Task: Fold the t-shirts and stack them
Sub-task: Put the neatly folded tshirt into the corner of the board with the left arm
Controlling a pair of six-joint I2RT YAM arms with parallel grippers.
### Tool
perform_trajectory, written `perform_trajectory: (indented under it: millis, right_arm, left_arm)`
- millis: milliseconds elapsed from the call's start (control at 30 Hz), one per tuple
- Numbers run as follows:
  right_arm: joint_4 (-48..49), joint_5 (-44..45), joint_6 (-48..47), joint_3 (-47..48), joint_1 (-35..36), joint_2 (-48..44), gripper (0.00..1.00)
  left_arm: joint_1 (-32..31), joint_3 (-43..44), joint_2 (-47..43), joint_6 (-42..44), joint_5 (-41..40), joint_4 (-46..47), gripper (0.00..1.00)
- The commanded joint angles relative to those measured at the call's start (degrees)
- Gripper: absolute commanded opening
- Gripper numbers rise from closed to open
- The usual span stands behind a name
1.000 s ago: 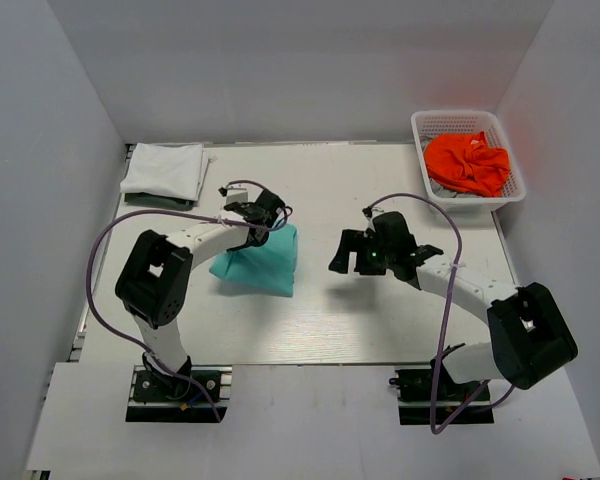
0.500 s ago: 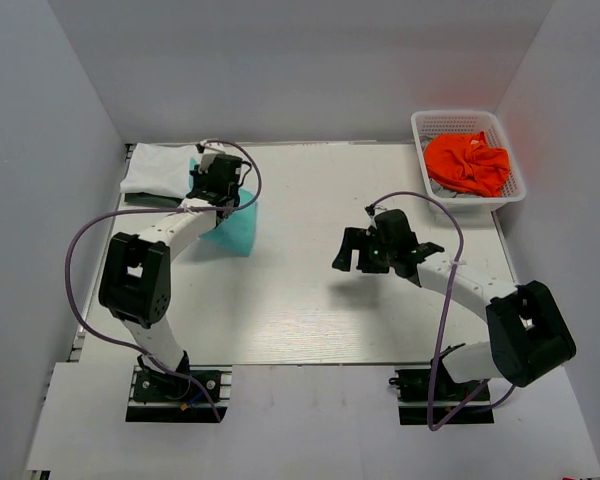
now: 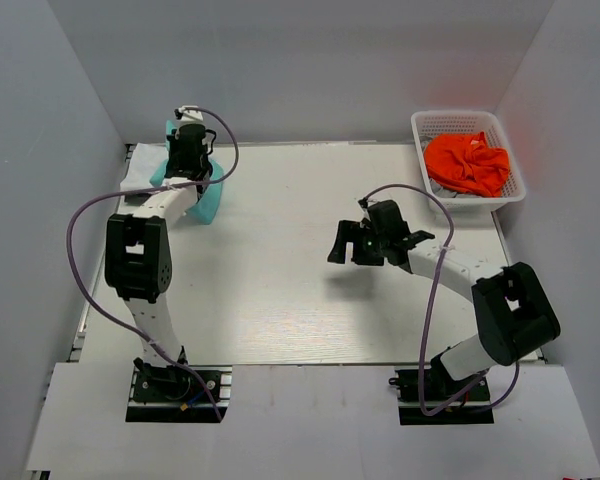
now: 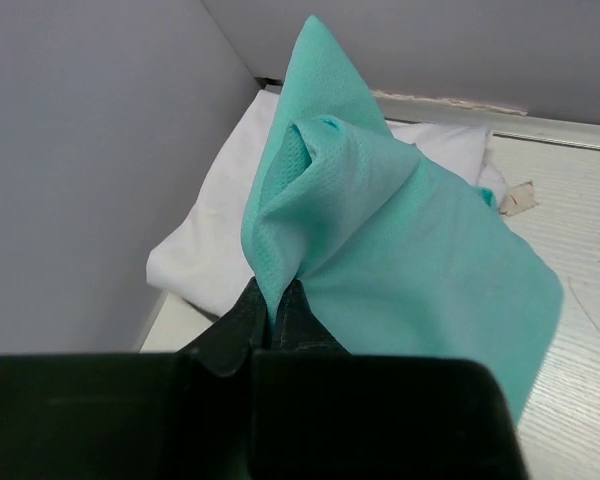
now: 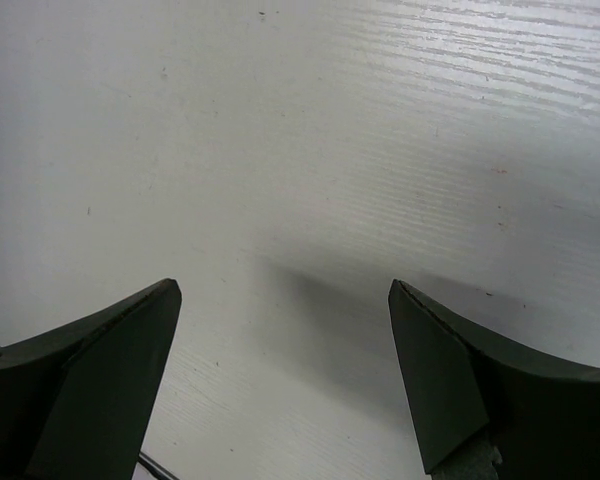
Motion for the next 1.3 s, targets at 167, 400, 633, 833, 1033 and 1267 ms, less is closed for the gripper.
perform_trajectory:
  millis: [167, 400, 633, 833, 1033, 1267]
  right_arm:
    - [0.46, -3.16, -1.27, 4.06, -0.34, 2.26, 0.90]
    - [1.25, -5.62, -0.74, 4.59, -0.51, 4.19, 0.90]
    - [2.13, -6.24, -0.83, 3.54, -0.43, 4.02, 0.90]
    - [2.57, -7.20, -0.31, 4.15, -0.52, 4.99, 0.90]
    - [2.66, -7.99, -0.22, 5.20, -0.43, 7.36, 0.90]
    - [1.96, -9.14, -0.39, 7.66, -0.43, 10.69, 0.90]
  left_arm:
    - [3.46, 9.53, 2.40, 3.87, 7.90, 0.81, 0.00]
    - [3.99, 12.43, 0.73, 3.87, 10.98, -1.21, 0.00]
    - [5.65, 14.27, -0.41, 4.39, 12.03, -1.91, 0.00]
    - [7.33, 19.26, 0.98, 5.45, 13.80, -6.12, 0.00]
    - [9.61, 20.59, 1.60, 6.77, 18.09, -8.59, 0.00]
    - [11.90, 19.99, 4.15, 8.00, 22.50, -10.00, 0.00]
